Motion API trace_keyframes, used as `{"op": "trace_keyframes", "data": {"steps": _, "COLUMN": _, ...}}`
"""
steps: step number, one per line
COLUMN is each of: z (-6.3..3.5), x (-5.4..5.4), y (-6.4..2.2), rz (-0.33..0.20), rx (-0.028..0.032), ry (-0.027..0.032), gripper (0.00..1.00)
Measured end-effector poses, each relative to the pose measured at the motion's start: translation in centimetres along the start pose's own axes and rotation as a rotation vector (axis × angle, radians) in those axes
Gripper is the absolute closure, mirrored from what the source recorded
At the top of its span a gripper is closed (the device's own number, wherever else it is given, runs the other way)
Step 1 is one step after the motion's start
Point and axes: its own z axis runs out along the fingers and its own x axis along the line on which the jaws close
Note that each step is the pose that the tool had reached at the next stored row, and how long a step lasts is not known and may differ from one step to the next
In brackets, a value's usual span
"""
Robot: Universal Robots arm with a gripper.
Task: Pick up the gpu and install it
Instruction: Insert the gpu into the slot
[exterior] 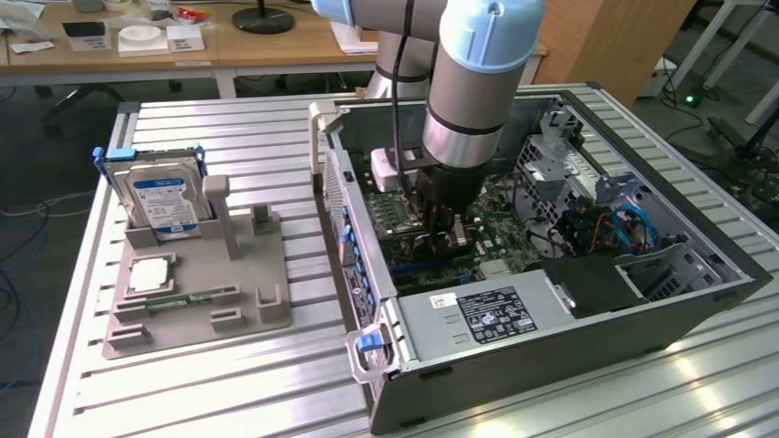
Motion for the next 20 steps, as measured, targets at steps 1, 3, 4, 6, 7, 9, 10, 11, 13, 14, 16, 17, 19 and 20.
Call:
{"op": "trace_keyframes", "data": {"steps": 1, "z": 0.00, "x": 0.00, "y": 0.00, "rz": 0.000, "rx": 0.0000, "ry": 0.0001, "gripper": 0.73}}
{"op": "trace_keyframes", "data": {"steps": 3, "z": 0.02, "x": 0.00, "y": 0.00, "rz": 0.000, "rx": 0.0000, "ry": 0.0001, "gripper": 0.73}}
{"op": "trace_keyframes", "data": {"steps": 4, "z": 0.04, "x": 0.00, "y": 0.00, "rz": 0.000, "rx": 0.0000, "ry": 0.0000, "gripper": 0.73}}
{"op": "trace_keyframes", "data": {"steps": 6, "z": 0.06, "x": 0.00, "y": 0.00, "rz": 0.000, "rx": 0.0000, "ry": 0.0000, "gripper": 0.73}}
{"op": "trace_keyframes", "data": {"steps": 7, "z": 0.06, "x": 0.00, "y": 0.00, "rz": 0.000, "rx": 0.0000, "ry": 0.0000, "gripper": 0.73}}
{"op": "trace_keyframes", "data": {"steps": 9, "z": 0.09, "x": 0.00, "y": 0.00, "rz": 0.000, "rx": 0.0000, "ry": 0.0000, "gripper": 0.73}}
{"op": "trace_keyframes", "data": {"steps": 10, "z": 0.12, "x": 0.00, "y": 0.01, "rz": 0.000, "rx": 0.0000, "ry": -0.0002, "gripper": 0.73}}
{"op": "trace_keyframes", "data": {"steps": 11, "z": 0.16, "x": 0.00, "y": 0.01, "rz": 0.000, "rx": 0.0001, "ry": -0.0002, "gripper": 0.73}}
{"op": "trace_keyframes", "data": {"steps": 13, "z": 0.21, "x": 0.01, "y": 0.01, "rz": 0.000, "rx": 0.0000, "ry": 0.0001, "gripper": 0.73}}
{"op": "trace_keyframes", "data": {"steps": 14, "z": 0.23, "x": 0.01, "y": 0.01, "rz": 0.000, "rx": -0.0001, "ry": 0.0001, "gripper": 0.73}}
{"op": "trace_keyframes", "data": {"steps": 16, "z": 0.29, "x": 0.01, "y": 0.01, "rz": 0.000, "rx": 0.0000, "ry": 0.0000, "gripper": 0.73}}
{"op": "trace_keyframes", "data": {"steps": 17, "z": 0.32, "x": 0.01, "y": 0.01, "rz": 0.000, "rx": 0.0000, "ry": 0.0000, "gripper": 0.73}}
{"op": "trace_keyframes", "data": {"steps": 19, "z": 0.37, "x": 0.02, "y": 0.02, "rz": 0.000, "rx": 0.0000, "ry": 0.0000, "gripper": 0.73}}
{"op": "trace_keyframes", "data": {"steps": 20, "z": 0.38, "x": 0.01, "y": 0.02, "rz": 0.000, "rx": 0.0000, "ry": 0.0000, "gripper": 0.73}}
